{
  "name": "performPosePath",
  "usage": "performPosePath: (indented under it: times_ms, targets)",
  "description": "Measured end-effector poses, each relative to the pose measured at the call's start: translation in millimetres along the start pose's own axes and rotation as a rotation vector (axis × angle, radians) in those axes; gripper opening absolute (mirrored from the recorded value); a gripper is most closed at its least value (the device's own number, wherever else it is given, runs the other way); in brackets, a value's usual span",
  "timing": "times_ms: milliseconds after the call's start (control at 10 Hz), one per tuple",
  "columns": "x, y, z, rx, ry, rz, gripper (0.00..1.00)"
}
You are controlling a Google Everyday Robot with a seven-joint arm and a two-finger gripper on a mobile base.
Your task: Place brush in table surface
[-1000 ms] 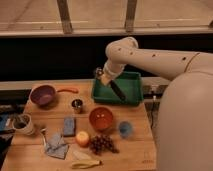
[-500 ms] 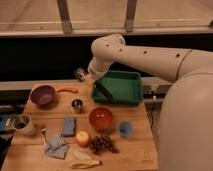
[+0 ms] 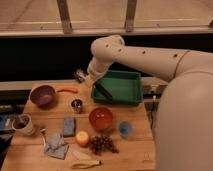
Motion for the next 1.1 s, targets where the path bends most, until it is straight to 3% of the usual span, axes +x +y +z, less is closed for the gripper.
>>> performPosePath:
  times_ms: [200,400,800,1100]
  targets:
    - [-21,28,19,-0.033,0.025,-0.064,0.0]
    - [-36,74,46,-0.096,0.061,-0.131,0.0]
    - [-29,106,100,-0.195,0.13,-0.178,0.0]
    - [-28,111,119,-0.239,0.152,-0.175,0.0]
